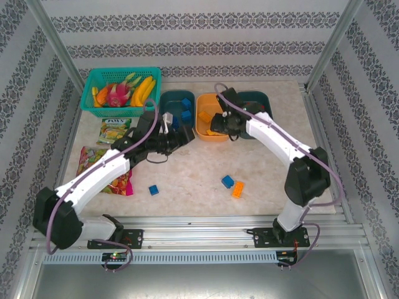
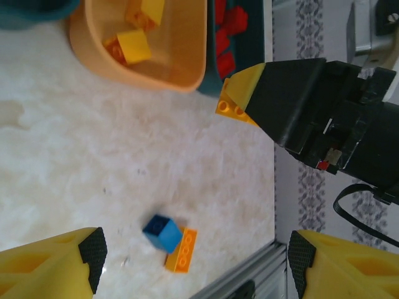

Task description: Sort the legos into containers by color

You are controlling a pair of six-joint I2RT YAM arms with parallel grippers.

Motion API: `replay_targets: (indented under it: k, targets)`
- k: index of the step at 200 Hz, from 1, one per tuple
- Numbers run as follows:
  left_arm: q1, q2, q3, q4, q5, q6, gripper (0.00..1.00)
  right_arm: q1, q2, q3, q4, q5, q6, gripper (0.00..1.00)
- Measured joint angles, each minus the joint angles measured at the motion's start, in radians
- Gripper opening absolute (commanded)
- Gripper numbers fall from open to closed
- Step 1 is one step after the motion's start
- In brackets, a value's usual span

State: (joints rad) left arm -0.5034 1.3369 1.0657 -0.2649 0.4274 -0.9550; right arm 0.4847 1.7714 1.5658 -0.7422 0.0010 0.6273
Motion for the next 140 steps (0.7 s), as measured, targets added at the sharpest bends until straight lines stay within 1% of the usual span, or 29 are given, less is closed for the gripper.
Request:
replay_targets:
  k: [28, 49, 86, 119, 132, 140]
  targets:
    - [0.074, 0.134, 0.101, 0.035, 0.029, -0.004, 0.79, -0.041, 0.196, 0.214, -0.010, 0.009, -0.029, 0.33]
    - [0.105, 0.230, 0.173, 0.070, 0.048, -0.005, 0.79, -0.072, 0.349, 0.364, -0.027, 0.010, -0.041, 0.33]
    - [0.119, 0.381, 0.305, 0.107, 0.074, -0.008, 0.79, -0.134, 0.607, 0.649, -0.078, -0.002, -0.064, 0.36]
    - [0.119, 0.451, 0.385, 0.121, 0.088, -0.008, 0.79, -0.175, 0.793, 0.910, -0.173, -0.024, -0.078, 0.37]
    - [0.119, 0.459, 0.394, 0.122, 0.090, -0.008, 0.79, -0.183, 0.835, 0.967, -0.198, -0.038, -0.078, 0.41]
    - [0.119, 0.460, 0.396, 0.122, 0.090, -0.008, 0.79, -0.186, 0.847, 0.981, -0.208, -0.044, -0.078, 0.47]
